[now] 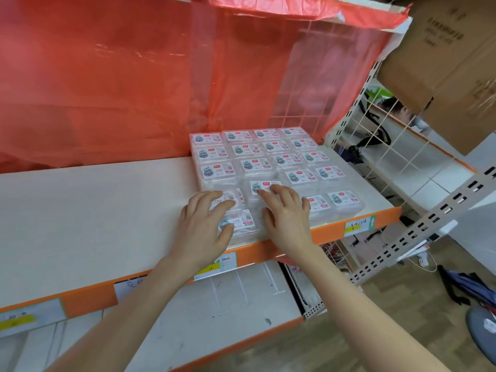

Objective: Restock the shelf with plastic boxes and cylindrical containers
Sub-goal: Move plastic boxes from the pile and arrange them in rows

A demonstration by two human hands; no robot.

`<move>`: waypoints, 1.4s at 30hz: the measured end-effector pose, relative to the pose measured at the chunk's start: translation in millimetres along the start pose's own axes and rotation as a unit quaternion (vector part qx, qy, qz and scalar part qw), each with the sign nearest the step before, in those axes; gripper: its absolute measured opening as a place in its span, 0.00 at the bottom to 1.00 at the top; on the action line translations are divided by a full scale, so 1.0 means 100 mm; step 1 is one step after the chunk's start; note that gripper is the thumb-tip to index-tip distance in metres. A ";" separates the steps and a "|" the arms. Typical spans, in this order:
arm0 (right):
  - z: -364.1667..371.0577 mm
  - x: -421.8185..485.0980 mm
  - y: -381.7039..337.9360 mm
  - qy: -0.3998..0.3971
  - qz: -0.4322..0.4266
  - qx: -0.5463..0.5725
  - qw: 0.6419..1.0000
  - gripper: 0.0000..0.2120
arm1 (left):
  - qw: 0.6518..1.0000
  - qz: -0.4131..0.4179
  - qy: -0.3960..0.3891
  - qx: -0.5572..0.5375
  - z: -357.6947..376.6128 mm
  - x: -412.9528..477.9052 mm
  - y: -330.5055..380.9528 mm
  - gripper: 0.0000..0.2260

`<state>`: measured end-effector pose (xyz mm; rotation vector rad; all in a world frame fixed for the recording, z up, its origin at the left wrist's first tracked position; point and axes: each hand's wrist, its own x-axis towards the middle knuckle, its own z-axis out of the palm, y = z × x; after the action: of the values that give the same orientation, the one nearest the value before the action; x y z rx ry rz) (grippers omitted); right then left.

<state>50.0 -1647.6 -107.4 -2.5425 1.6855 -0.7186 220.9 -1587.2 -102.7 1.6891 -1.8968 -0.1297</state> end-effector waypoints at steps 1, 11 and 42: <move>0.01 0.01 0.01 -0.012 -0.001 -0.007 1.000 0.20 | 1.000 0.001 -0.003 0.002 -0.01 0.00 0.00 0.22; 0.03 0.17 0.11 -0.026 -0.010 0.008 1.000 0.18 | 1.000 0.008 0.012 0.014 0.03 -0.01 -0.02 0.16; 0.04 0.36 0.36 0.004 0.008 0.018 1.000 0.29 | 0.998 -0.052 0.039 -0.025 0.13 0.27 0.05 0.13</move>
<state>31.3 -1695.5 -106.4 -2.5031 1.6783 -0.7510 209.6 -1615.0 -101.5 1.7349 -1.7345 -0.1483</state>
